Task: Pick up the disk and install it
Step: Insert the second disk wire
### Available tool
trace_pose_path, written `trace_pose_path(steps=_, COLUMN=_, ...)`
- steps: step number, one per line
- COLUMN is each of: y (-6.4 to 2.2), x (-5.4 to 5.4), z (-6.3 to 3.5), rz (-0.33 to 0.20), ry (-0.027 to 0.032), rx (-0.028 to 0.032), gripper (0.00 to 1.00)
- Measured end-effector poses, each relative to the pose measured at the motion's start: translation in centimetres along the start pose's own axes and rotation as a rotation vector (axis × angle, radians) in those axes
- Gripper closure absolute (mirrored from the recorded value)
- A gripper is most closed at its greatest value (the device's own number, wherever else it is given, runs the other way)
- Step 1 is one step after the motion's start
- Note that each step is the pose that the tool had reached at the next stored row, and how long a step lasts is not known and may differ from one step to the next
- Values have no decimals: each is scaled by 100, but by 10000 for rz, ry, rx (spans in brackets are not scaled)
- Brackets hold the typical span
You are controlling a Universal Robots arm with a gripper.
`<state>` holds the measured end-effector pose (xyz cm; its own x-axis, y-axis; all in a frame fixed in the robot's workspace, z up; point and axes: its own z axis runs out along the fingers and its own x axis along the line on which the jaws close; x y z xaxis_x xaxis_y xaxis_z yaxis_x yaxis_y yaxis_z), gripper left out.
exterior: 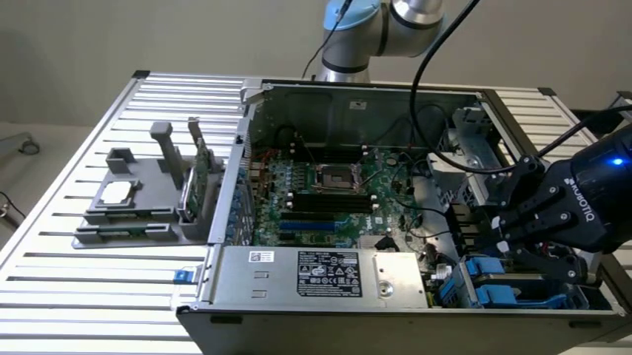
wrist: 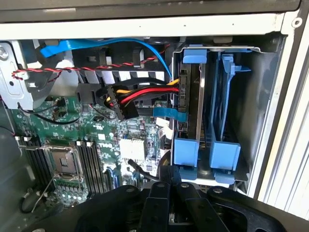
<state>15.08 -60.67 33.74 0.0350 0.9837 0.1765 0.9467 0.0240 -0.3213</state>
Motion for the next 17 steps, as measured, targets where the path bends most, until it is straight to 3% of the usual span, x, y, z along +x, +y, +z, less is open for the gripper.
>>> trace_pose_path(steps=17, y=0, x=-1, z=1, rz=0, ry=2, rx=0, gripper=89)
